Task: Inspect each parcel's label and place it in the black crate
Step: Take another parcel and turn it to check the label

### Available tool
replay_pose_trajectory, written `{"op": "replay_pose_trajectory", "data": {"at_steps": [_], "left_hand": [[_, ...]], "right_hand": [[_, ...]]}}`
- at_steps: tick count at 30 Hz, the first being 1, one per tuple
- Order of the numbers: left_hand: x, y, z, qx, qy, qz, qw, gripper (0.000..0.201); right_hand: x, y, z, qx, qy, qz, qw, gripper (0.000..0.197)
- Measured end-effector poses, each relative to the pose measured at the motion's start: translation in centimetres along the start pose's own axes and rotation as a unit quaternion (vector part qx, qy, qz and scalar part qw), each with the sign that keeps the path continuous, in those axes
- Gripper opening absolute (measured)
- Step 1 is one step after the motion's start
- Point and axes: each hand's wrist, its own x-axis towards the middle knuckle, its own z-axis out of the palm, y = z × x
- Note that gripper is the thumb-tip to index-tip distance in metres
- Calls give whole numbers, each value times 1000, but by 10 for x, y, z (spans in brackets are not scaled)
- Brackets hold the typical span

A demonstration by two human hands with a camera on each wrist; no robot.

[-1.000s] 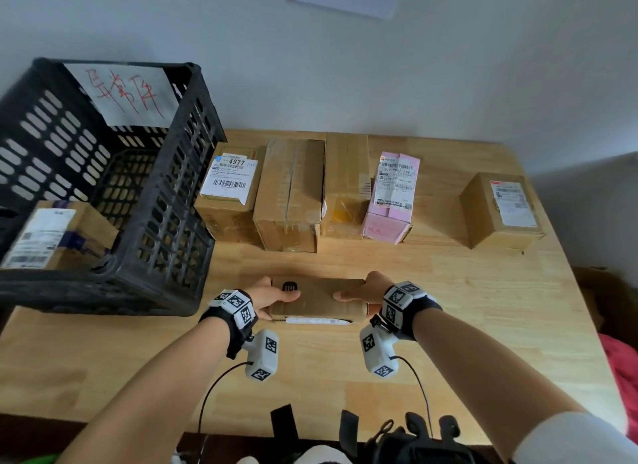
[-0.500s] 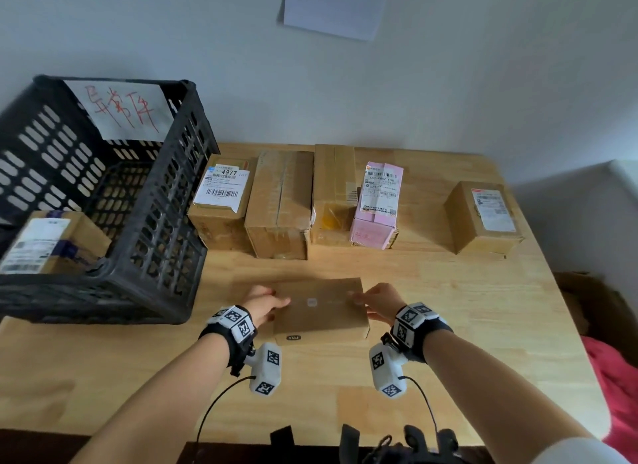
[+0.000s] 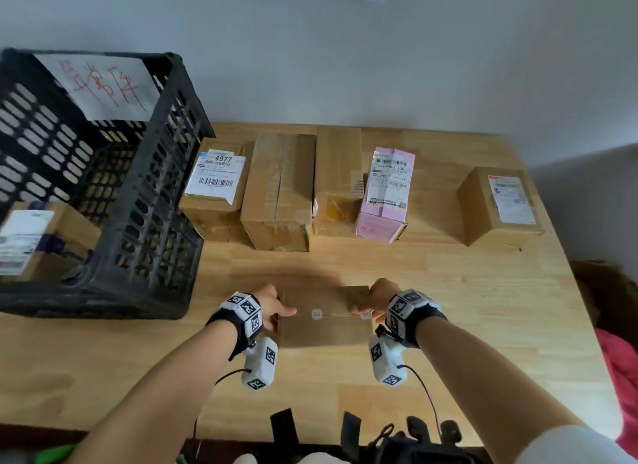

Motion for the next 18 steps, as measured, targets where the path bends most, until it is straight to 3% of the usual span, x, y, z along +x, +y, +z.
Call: {"op": "replay_pose_trajectory", "data": {"at_steps": [4,14,18], "left_hand": [[6,0,-3,11,-12,-10,1000,47],[0,3,-6,-9,-20,-23,999,48],[1,-6,-3,-30,-10,-5,999,43]], "right_hand": [[6,-3,-2,-34,-12,0,999,51],[4,-7,-1,-32,-13,17,999,40],[-2,-4,3,-10,-4,14,1000,47]]}}
